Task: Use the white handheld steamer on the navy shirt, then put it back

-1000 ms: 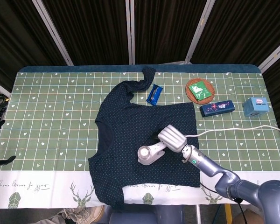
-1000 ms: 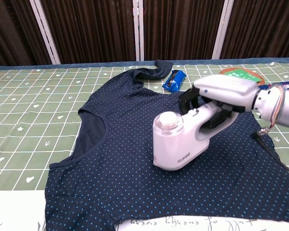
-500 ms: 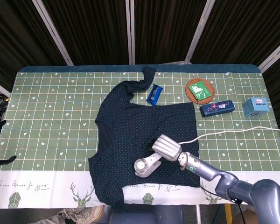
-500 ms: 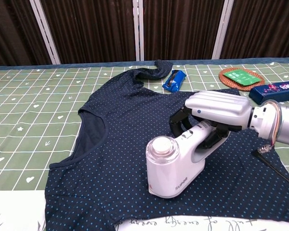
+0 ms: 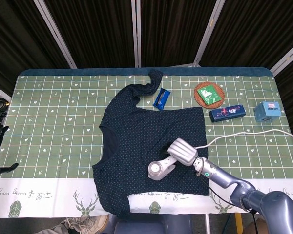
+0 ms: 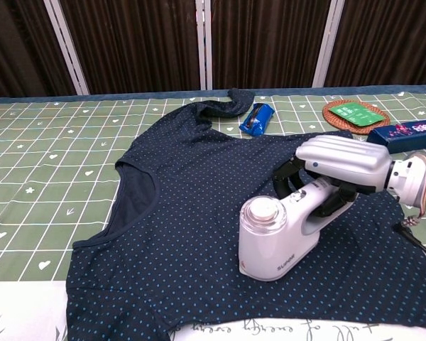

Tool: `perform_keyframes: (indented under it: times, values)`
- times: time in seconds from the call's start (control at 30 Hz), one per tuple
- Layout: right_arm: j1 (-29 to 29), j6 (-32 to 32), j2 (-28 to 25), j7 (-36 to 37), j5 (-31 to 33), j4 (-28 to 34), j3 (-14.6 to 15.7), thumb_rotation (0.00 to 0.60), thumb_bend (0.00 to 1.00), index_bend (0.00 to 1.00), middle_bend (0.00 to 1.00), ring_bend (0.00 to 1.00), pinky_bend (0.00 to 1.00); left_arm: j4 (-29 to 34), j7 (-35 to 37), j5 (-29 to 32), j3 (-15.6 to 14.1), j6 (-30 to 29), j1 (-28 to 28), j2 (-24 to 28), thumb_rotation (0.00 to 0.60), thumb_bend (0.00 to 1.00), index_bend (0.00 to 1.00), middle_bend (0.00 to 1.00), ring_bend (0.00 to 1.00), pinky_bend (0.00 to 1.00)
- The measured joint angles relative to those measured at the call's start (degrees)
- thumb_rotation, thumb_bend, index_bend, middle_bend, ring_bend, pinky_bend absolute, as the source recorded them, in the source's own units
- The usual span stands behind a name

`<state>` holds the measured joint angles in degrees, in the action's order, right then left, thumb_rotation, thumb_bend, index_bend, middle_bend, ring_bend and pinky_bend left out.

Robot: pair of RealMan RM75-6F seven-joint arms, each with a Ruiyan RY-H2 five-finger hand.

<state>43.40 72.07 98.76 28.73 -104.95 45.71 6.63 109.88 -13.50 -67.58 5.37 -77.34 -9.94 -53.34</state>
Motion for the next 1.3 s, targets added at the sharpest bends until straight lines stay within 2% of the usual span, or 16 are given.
perform_keyframes:
  times: [0.1,0.4,0.87,0.93,1.0,1.07,1.13,1.3]
  values:
    - [-0.62,0.87,0.83,-0.66,-0.08,-2.46,0.29,0.600,0.66,0.70,0.63,0.60,0.86,0.05,-0.26,-0.09,-0.11,-0.09,0.01,-0.13,0.600,0.00,0.00,0.00,0.00,0.00]
    - [-2.29,3.78,2.15,-2.36,-1.05,-10.54,1.78,0.600,0.64,0.70,0.63,0.60,0.86,0.10,-0.96,-0.04,-0.26,-0.03,-0.18,-0.54,0.600,0.00,0.00,0.00,0.00,0.00]
    - [-4.49,2.23,2.38,1.94,1.41,-19.32,2.33,0.600,0.61,0.68,0.63,0.60,0.85,0.42,-1.31,-0.45,-0.55,-0.11,-0.23,-0.65,0.600,0.00,0.00,0.00,0.00,0.00]
    - [-4.64,1.82,2.32,2.85,1.66,-20.18,2.42,0.600,0.54,0.68,0.63,0.60,0.85,0.48,-1.40,-0.48,-0.58,-0.10,-0.26,-0.70,0.600,0.00,0.00,0.00,0.00,0.00]
    - [-4.71,1.49,2.28,3.33,1.70,-20.74,2.68,0.600,0.42,0.67,0.63,0.60,0.85,0.50,-1.49,-0.53,-0.62,-0.12,-0.27,-0.73,0.600,0.00,0.00,0.00,0.00,0.00]
    - [-4.69,1.32,2.31,3.50,1.55,-21.01,2.99,0.600,0.35,0.67,0.63,0.60,0.85,0.55,-1.57,-0.54,-0.64,-0.10,-0.30,-0.79,0.600,0.00,0.00,0.00,0.00,0.00]
    - [-4.65,1.35,2.51,3.70,1.34,-21.17,3.31,0.600,0.32,0.67,0.63,0.60,0.85,0.56,-1.61,-0.49,-0.65,-0.05,-0.33,-0.82,0.600,0.00,0.00,0.00,0.00,0.00]
    - [-4.39,2.28,3.10,3.40,0.98,-20.73,3.54,0.600,0.30,0.67,0.63,0.60,0.85,0.53,-1.62,-0.42,-0.66,-0.01,-0.39,-0.86,0.600,0.00,0.00,0.00,0.00,0.00]
